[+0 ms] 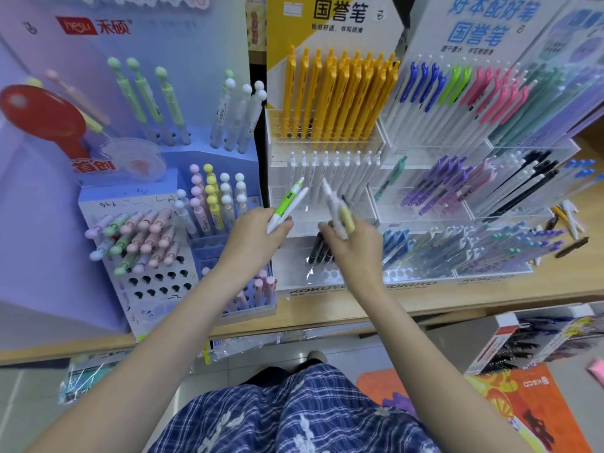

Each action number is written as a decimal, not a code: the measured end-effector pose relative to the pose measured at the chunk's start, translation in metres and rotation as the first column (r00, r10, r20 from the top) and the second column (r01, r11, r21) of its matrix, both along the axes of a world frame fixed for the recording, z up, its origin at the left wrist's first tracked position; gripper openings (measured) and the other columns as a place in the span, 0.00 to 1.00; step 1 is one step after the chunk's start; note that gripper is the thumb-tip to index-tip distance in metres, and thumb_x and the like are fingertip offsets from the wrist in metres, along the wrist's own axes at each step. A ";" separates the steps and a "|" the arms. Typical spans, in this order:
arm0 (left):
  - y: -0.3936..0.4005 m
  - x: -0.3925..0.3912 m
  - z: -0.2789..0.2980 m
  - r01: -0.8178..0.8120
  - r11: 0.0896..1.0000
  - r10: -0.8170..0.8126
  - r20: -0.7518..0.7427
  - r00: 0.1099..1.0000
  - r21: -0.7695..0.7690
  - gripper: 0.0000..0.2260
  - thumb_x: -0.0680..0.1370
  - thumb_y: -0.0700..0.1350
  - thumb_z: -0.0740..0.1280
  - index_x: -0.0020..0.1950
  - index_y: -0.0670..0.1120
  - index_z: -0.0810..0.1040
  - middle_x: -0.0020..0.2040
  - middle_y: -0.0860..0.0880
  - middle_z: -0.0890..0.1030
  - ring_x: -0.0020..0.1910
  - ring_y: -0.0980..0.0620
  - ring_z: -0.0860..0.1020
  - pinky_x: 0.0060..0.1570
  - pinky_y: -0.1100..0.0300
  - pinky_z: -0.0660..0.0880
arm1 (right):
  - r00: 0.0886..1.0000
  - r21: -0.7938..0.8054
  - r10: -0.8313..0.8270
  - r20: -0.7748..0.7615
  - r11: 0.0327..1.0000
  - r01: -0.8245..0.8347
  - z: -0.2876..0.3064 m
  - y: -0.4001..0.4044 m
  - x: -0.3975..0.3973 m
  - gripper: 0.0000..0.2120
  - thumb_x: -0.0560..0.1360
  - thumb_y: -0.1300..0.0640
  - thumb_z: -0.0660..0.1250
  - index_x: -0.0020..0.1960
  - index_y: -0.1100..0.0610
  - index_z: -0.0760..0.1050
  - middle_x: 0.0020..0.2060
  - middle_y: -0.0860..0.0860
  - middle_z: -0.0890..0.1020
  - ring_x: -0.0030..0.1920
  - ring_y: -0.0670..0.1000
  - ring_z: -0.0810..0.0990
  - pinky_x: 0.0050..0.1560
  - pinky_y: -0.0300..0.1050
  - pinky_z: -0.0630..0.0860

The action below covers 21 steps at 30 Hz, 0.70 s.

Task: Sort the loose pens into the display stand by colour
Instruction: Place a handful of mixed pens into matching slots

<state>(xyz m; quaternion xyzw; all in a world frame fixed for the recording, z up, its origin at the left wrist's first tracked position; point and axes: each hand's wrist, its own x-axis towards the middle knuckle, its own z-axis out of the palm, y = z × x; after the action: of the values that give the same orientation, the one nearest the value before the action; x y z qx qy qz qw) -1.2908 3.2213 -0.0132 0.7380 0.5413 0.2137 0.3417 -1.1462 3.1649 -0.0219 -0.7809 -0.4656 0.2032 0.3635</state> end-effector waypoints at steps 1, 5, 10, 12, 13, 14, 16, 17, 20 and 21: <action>0.000 -0.001 0.005 0.011 1.000 -0.011 0.023 1.000 -0.023 0.13 0.79 0.46 0.63 0.42 0.38 0.76 0.35 0.46 0.76 0.29 0.53 0.70 0.26 0.67 0.63 | 0.983 0.084 -0.022 -0.183 0.996 0.038 0.013 0.001 0.003 0.10 0.74 0.54 0.70 0.41 0.61 0.77 0.29 0.52 0.77 0.28 0.50 0.73 0.32 0.43 0.69; -0.003 0.005 0.021 0.108 0.980 -0.084 -0.143 0.986 0.170 0.11 0.80 0.46 0.60 0.47 0.39 0.75 0.39 0.42 0.77 0.39 0.44 0.75 0.35 0.53 0.64 | 0.819 0.203 0.090 -0.566 0.979 0.033 0.059 0.011 0.006 0.09 0.72 0.57 0.71 0.38 0.62 0.77 0.28 0.52 0.79 0.20 0.47 0.68 0.24 0.38 0.69; -0.007 0.033 0.040 0.239 0.883 -0.108 -0.323 0.940 0.403 0.12 0.81 0.47 0.58 0.61 0.44 0.72 0.49 0.45 0.75 0.47 0.45 0.75 0.37 0.58 0.63 | 0.797 0.179 -0.014 -0.604 0.972 0.153 0.072 0.015 0.011 0.09 0.71 0.59 0.72 0.39 0.63 0.75 0.24 0.49 0.78 0.20 0.46 0.68 0.23 0.38 0.68; -0.004 0.039 0.050 0.227 0.928 -0.203 -0.111 0.973 0.295 0.11 0.80 0.49 0.60 0.57 0.45 0.75 0.44 0.46 0.78 0.40 0.49 0.74 0.35 0.58 0.65 | 0.743 0.174 -0.065 -0.666 0.955 0.239 0.079 0.012 0.030 0.09 0.71 0.60 0.72 0.42 0.63 0.74 0.20 0.46 0.74 0.20 0.46 0.68 0.23 0.37 0.67; -0.001 0.041 0.055 0.215 0.962 -0.229 0.072 0.971 0.168 0.09 0.79 0.49 0.61 0.52 0.46 0.76 0.42 0.47 0.79 0.36 0.52 0.73 0.33 0.61 0.65 | 0.717 0.184 -0.073 -0.694 0.944 0.274 0.084 0.010 0.042 0.09 0.71 0.59 0.72 0.43 0.64 0.74 0.21 0.47 0.73 0.20 0.46 0.68 0.23 0.37 0.67; 0.001 0.044 0.061 0.216 0.976 -0.212 0.258 0.942 0.014 0.07 0.79 0.49 0.62 0.48 0.48 0.77 0.40 0.49 0.79 0.32 0.55 0.71 0.30 0.64 0.65 | 0.698 0.204 -0.065 -0.713 0.933 0.295 0.087 0.009 0.054 0.10 0.71 0.59 0.73 0.44 0.64 0.74 0.24 0.51 0.74 0.21 0.47 0.68 0.24 0.38 0.67; 0.005 0.051 0.069 0.229 0.956 -0.114 0.486 0.866 -0.184 0.03 0.78 0.46 0.64 0.47 0.49 0.77 0.39 0.51 0.79 0.30 0.59 0.68 0.30 0.67 0.64 | 0.679 0.231 -0.037 -0.733 0.926 0.299 0.093 0.006 0.072 0.08 0.71 0.61 0.72 0.45 0.63 0.75 0.31 0.57 0.73 0.22 0.47 0.68 0.25 0.40 0.67; 0.008 0.057 0.072 0.224 0.950 -0.075 0.538 0.840 -0.217 0.02 0.77 0.45 0.65 0.48 0.48 0.77 0.39 0.53 0.78 0.30 0.58 0.67 0.30 0.67 0.65 | 0.662 0.227 -0.028 -0.749 0.928 0.296 0.095 0.005 0.078 0.07 0.72 0.61 0.71 0.46 0.63 0.76 0.34 0.58 0.73 0.22 0.47 0.68 0.25 0.40 0.67; 0.013 0.074 0.078 0.217 0.971 -0.127 0.557 0.820 -0.097 0.03 0.76 0.42 0.67 0.48 0.48 0.75 0.38 0.55 0.75 0.32 0.63 0.70 0.32 0.70 0.66 | 0.579 0.179 -0.049 -0.814 0.927 0.330 0.101 0.005 0.092 0.04 0.73 0.65 0.68 0.47 0.65 0.78 0.33 0.56 0.78 0.21 0.45 0.67 0.23 0.37 0.67; 0.014 0.081 0.079 0.228 0.974 -0.200 0.511 0.836 0.009 0.03 0.76 0.42 0.67 0.47 0.48 0.75 0.37 0.56 0.74 0.31 0.64 0.70 0.32 0.71 0.66 | 0.562 0.147 -0.080 -0.823 0.926 0.347 0.103 0.004 0.097 0.04 0.73 0.66 0.67 0.48 0.65 0.78 0.32 0.55 0.81 0.21 0.45 0.67 0.23 0.36 0.67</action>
<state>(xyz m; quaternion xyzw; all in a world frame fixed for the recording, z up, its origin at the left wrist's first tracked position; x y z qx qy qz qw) -1.2102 3.2355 0.0654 0.7020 0.3513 0.3469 0.5132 -1.0494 3.1689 0.0812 -0.5919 -0.1758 0.4162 0.6675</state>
